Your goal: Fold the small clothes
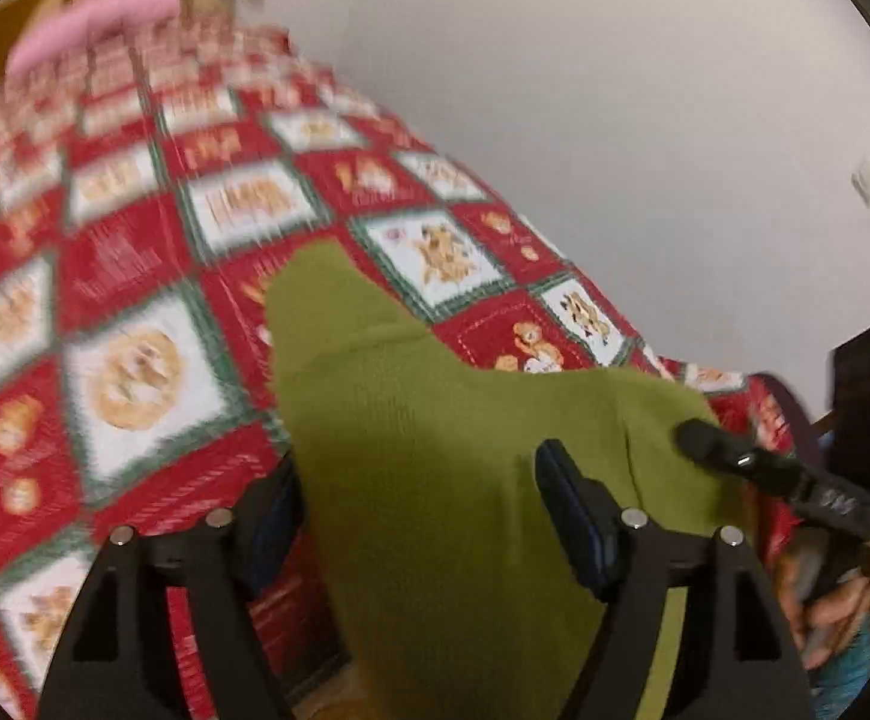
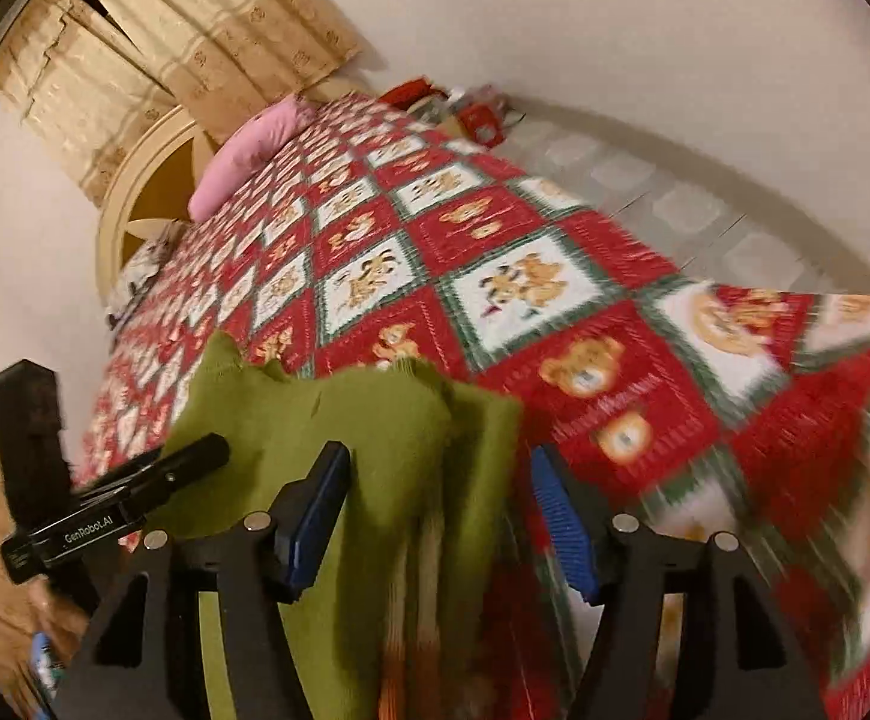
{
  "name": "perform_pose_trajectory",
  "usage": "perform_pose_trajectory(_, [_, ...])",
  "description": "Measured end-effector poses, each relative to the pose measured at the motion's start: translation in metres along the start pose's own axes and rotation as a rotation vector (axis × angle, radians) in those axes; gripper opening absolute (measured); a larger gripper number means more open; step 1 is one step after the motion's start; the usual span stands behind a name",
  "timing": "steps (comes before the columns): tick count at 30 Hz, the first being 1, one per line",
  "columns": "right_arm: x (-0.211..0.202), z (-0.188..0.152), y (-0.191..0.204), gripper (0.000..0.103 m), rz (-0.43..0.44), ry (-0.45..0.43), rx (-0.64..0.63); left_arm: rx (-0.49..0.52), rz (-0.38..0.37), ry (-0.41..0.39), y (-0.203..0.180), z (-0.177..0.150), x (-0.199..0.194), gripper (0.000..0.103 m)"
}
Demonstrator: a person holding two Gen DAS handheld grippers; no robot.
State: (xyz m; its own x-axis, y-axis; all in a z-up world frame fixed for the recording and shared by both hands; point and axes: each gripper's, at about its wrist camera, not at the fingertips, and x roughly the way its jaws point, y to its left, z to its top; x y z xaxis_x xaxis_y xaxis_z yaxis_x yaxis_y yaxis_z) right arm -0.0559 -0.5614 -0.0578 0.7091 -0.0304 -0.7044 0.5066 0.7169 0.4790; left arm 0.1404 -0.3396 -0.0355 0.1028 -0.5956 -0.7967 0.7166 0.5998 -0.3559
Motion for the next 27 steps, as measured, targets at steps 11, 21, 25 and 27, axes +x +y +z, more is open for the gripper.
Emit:
perform_pose_trajectory(11, [0.013, 0.01, 0.079, 0.024, -0.095, -0.111, -0.338, -0.019, 0.003, -0.159, 0.002, 0.015, -0.011, 0.022])
perform_pose_trajectory(21, [0.054, 0.035, 0.028, 0.041, -0.161, -0.047, -0.192, -0.048, 0.178, -0.088, 0.015, 0.034, 0.009, 0.057])
perform_pose_trajectory(25, [0.003, 0.024, 0.024, 0.044, -0.219, -0.139, -0.18, -0.013, 0.212, -0.178, 0.016, 0.015, -0.04, 0.069])
perform_pose_trajectory(27, [-0.029, 0.014, 0.022, 0.044, -0.237, -0.196, -0.173, 0.003, 0.205, -0.204, 0.015, 0.001, -0.054, 0.073])
